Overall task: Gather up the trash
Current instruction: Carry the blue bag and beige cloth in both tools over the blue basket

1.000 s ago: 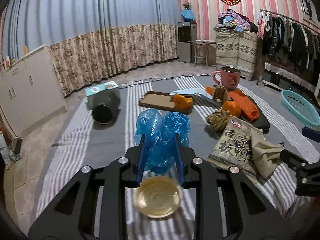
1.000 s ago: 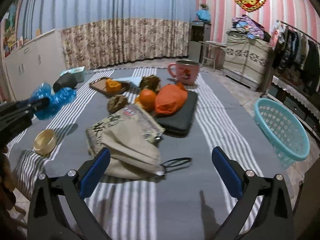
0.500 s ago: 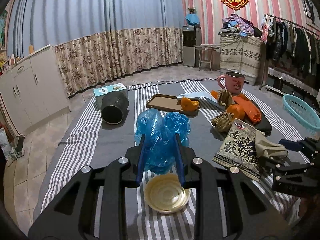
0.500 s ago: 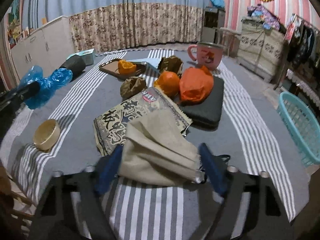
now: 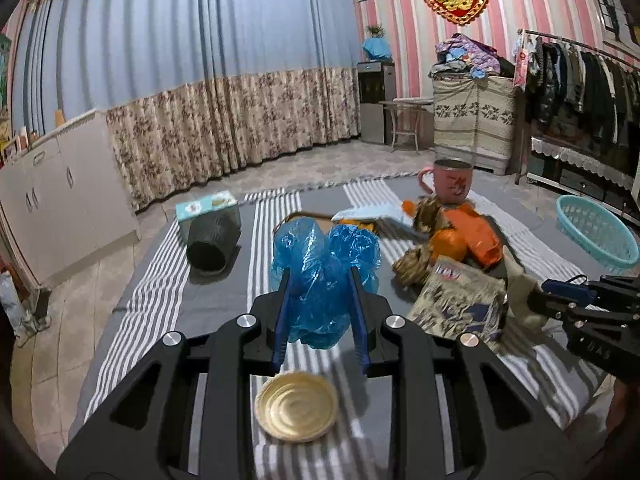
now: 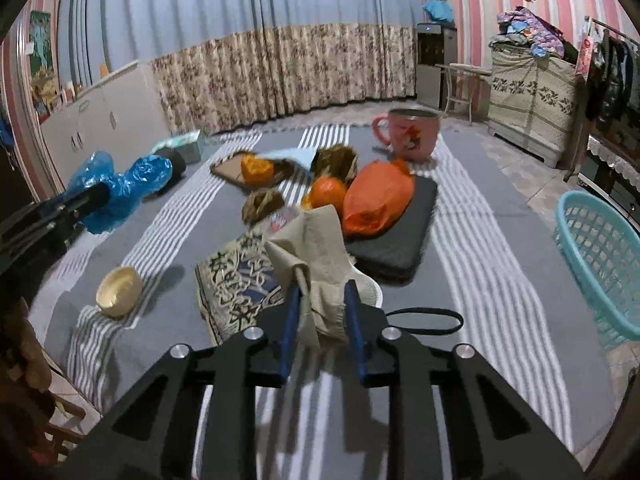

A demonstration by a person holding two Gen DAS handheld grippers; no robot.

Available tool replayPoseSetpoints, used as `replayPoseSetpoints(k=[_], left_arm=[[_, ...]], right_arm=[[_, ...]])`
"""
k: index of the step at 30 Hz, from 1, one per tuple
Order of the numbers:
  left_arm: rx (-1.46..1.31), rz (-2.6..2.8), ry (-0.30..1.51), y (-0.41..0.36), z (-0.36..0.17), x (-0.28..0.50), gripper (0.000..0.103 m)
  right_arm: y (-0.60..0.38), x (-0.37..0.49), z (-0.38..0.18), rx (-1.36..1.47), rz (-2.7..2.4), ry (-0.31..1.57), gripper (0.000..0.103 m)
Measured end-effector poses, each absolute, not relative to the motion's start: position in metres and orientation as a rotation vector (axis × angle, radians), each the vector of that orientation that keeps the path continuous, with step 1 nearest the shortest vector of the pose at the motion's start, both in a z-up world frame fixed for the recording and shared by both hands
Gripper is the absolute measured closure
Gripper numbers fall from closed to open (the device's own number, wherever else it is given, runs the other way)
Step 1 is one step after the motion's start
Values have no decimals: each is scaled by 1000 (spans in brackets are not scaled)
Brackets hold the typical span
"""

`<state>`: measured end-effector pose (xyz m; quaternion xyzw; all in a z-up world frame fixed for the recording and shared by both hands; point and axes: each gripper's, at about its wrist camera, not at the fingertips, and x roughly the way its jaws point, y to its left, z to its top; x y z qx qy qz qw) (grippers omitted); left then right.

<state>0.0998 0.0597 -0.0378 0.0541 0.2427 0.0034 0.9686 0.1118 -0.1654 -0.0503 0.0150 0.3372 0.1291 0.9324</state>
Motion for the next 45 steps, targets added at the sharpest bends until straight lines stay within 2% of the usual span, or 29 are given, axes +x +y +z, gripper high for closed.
replayPoseSetpoints(k=[12, 26, 45], left_arm=[[121, -78, 421, -1, -4, 105, 78], [154, -241, 373, -108, 11, 136, 78], [178, -487, 493, -266, -35, 200, 78]], right_arm=[[-260, 104, 0, 142, 128, 545, 84], [-379, 102, 14, 230, -53, 459, 84], [-487, 152, -10, 312, -155, 470, 84]])
